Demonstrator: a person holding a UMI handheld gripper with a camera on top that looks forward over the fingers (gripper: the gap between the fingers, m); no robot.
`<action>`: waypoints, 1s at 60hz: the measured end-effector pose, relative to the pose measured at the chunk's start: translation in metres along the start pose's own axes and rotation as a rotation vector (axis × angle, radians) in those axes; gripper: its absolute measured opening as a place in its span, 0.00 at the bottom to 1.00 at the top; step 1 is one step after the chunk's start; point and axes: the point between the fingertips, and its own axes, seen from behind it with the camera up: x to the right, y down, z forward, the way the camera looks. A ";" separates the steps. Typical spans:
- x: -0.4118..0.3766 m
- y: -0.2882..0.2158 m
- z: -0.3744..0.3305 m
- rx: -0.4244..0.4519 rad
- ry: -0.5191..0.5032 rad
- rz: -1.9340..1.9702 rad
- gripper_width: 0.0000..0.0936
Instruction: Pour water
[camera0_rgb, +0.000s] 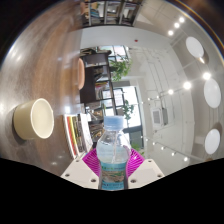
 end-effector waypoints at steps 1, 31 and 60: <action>0.005 0.001 -0.002 -0.008 0.004 0.073 0.31; -0.049 0.091 -0.035 -0.185 -0.130 1.356 0.31; -0.124 0.096 -0.041 -0.230 -0.164 1.419 0.42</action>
